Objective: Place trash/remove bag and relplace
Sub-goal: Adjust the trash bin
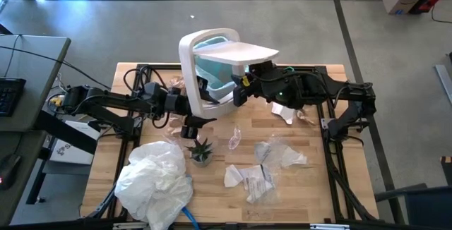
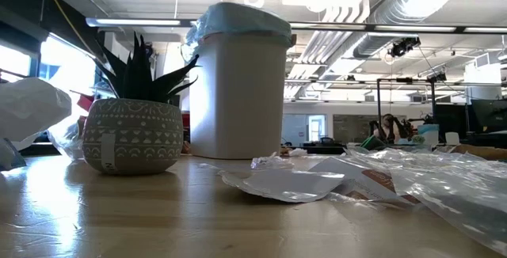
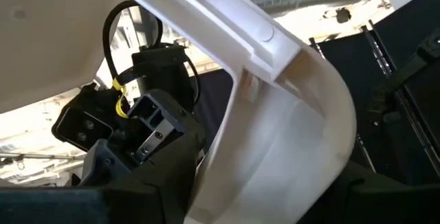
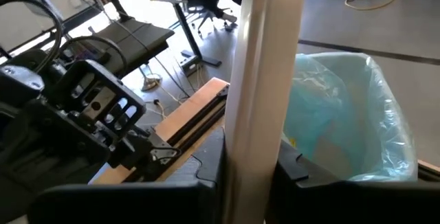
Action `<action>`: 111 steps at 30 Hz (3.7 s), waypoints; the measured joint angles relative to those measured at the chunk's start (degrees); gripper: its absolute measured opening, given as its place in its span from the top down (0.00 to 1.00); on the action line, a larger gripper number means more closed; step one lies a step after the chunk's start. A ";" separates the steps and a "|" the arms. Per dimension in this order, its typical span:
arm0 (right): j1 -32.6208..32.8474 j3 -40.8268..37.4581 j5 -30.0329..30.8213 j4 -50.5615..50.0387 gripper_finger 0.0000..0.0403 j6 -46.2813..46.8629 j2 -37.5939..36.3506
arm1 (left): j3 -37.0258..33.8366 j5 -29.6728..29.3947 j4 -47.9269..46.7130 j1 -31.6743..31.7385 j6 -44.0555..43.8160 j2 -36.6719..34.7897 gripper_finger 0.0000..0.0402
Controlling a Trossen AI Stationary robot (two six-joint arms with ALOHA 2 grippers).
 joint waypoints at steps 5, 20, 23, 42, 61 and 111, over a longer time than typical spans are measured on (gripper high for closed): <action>-0.36 0.00 -1.23 -0.36 0.91 -0.08 -0.04 | 0.10 0.64 -0.87 0.32 -4.12 -0.15 0.53; -12.19 -0.11 -17.88 -7.09 0.91 -2.76 -0.80 | 0.22 -13.81 -31.90 4.03 -3.61 -9.33 0.53; -15.10 -0.13 -21.81 -7.18 0.91 -5.05 -0.85 | 0.20 -16.33 -40.10 4.39 -3.91 -11.52 0.53; -29.54 -0.04 -37.19 -10.19 0.92 -11.24 -1.15 | 0.07 -26.15 -68.88 4.02 -6.15 -19.88 0.53; -34.50 -0.04 -39.84 -11.01 0.92 -11.76 6.74 | 0.04 -45.39 -77.90 18.65 -8.47 -20.45 0.53; -31.22 0.00 -29.53 -23.71 0.89 -9.12 6.82 | 0.04 -23.60 -67.95 31.01 -7.02 -8.28 0.53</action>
